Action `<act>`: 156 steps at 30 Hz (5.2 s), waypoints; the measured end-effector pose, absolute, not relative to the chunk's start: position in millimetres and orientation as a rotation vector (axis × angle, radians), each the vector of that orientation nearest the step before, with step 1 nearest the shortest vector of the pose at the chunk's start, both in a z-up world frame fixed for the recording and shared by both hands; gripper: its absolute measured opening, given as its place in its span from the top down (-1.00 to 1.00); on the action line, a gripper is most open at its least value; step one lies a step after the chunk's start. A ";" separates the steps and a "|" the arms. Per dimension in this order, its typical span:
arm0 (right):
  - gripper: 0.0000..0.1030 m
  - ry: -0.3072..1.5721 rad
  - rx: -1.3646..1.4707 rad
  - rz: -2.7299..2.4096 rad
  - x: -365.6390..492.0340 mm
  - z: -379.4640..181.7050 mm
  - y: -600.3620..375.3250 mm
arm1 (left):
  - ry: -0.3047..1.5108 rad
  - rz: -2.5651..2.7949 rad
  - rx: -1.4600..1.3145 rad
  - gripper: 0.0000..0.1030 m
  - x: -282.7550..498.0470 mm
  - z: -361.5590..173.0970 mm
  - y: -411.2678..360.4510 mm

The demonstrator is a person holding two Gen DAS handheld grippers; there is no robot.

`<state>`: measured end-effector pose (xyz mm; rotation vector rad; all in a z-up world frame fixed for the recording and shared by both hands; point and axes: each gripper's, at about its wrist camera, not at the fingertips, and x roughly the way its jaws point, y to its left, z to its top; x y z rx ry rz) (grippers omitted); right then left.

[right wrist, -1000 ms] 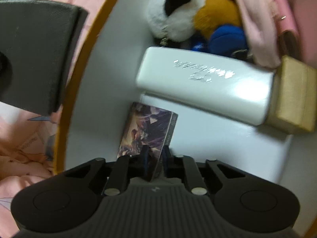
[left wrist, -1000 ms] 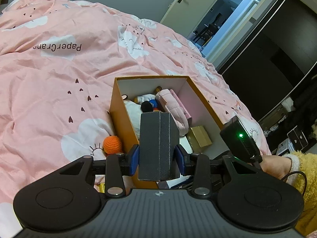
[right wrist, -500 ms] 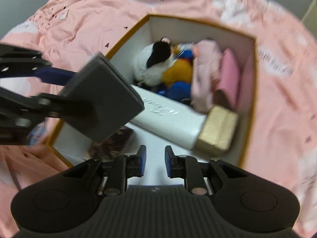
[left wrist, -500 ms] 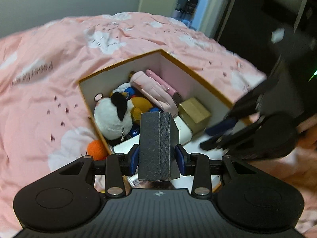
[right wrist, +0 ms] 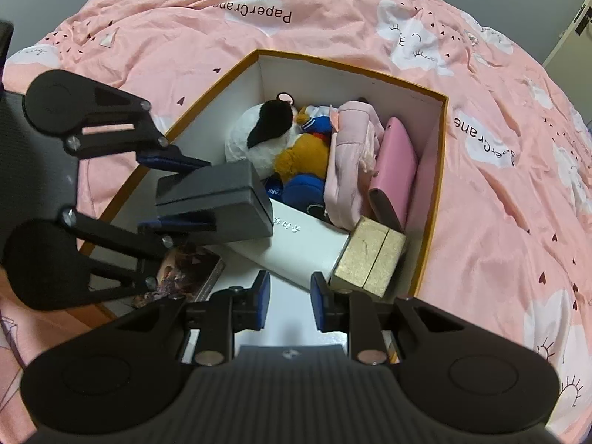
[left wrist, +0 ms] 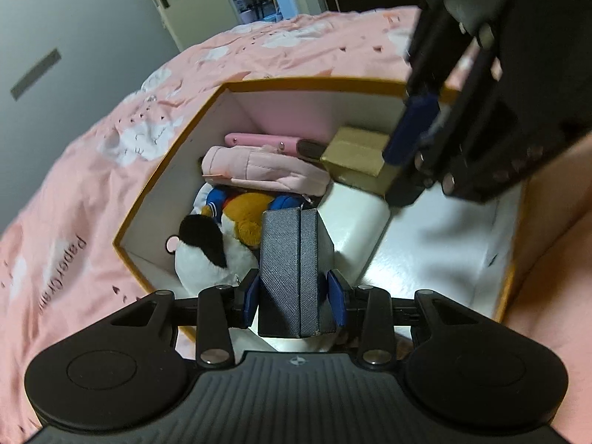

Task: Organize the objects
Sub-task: 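Lower the dark grey box and picture card into the orange box and open both tools, then withdraw both open tools from the orange box, then move the left tool down to the yellow tape measure beside the box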

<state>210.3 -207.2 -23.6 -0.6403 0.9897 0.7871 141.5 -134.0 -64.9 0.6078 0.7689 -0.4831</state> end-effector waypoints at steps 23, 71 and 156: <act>0.36 1.027 -0.646 0.754 216.5 -19.4 -212.8 | 0.834 -0.656 0.282 -0.06 143.1 -62.6 -112.0; 0.36 1.067 -0.492 0.803 255.7 -84.5 -96.2 | 0.815 0.013 -0.442 -0.04 114.3 -51.8 35.3; 0.12 0.610 -0.590 0.831 125.7 -54.9 -118.4 | 1.178 -0.135 -0.392 -0.22 124.3 -129.2 33.1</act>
